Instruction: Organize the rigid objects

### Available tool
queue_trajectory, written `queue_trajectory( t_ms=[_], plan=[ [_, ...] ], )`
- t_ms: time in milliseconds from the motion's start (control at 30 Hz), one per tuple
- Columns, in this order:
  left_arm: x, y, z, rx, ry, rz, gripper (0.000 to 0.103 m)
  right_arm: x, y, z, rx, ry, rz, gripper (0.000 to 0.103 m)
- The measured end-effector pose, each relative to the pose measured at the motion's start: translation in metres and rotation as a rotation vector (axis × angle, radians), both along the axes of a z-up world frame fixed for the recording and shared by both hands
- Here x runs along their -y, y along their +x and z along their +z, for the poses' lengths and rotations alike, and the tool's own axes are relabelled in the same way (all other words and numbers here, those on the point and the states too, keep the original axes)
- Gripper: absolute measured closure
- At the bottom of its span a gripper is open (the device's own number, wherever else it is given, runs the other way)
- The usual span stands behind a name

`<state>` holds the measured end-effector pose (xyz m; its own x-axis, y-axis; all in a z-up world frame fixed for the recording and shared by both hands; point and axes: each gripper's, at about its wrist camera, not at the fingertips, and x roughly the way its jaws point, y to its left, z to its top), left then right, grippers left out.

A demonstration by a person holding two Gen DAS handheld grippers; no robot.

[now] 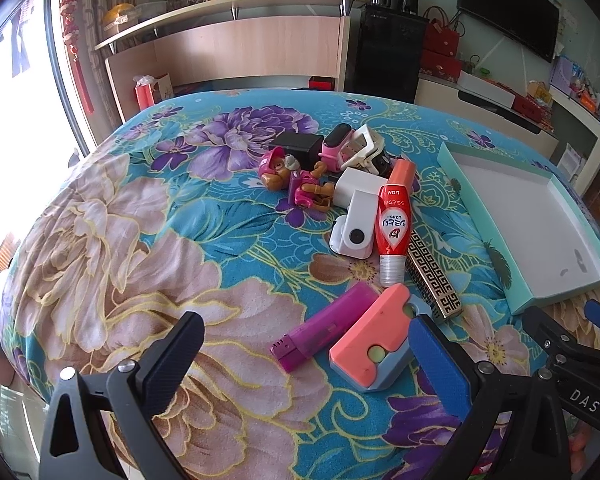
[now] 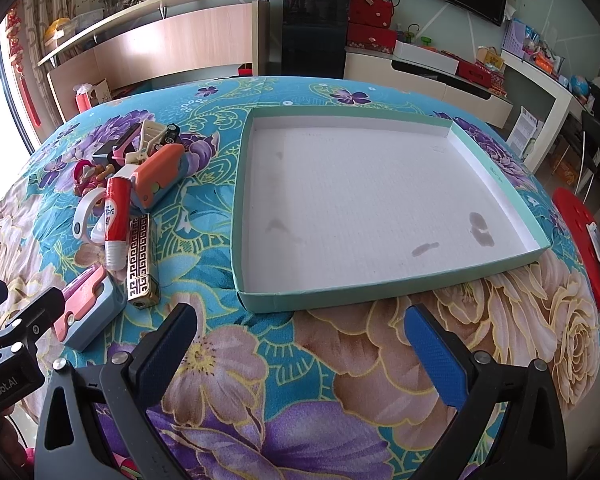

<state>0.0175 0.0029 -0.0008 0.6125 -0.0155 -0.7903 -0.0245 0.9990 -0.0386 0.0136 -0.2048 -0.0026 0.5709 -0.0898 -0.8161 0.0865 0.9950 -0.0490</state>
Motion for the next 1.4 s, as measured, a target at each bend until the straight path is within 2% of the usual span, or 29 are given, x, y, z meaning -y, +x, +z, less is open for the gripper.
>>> queue_trajectory(
  t_ms=[67, 200, 400, 500, 700, 967, 1167, 1400],
  plan=[
    [-0.003, 0.0, 0.001, 0.001, -0.019, -0.001, 0.0, 0.0, 0.0, 0.0, 0.0, 0.001, 0.001, 0.0],
    [-0.024, -0.001, 0.008, 0.027, -0.113, 0.015, 0.0, 0.002, 0.0, 0.0, -0.004, 0.012, -0.001, 0.0],
    [-0.059, 0.0, 0.024, 0.063, -0.157, 0.072, 0.0, -0.003, 0.0, 0.004, -0.006, -0.006, 0.01, 0.0],
    [-0.063, 0.003, 0.02, 0.023, -0.146, 0.066, 0.0, -0.017, 0.001, 0.011, 0.003, -0.018, 0.064, 0.0],
    [-0.07, 0.003, -0.002, -0.049, -0.098, 0.088, 0.0, -0.059, 0.005, 0.019, -0.013, 0.026, 0.247, 0.0],
    [-0.083, 0.003, -0.012, -0.082, -0.095, 0.112, 0.0, -0.102, 0.01, -0.011, -0.147, 0.037, 0.452, 0.0],
    [-0.085, 0.004, -0.02, -0.106, -0.11, 0.111, 0.0, -0.113, 0.015, -0.027, -0.214, 0.041, 0.502, 0.0],
    [-0.085, 0.005, -0.025, -0.121, -0.126, 0.106, 0.0, -0.12, 0.031, -0.034, -0.221, 0.066, 0.489, 0.001]
  ],
)
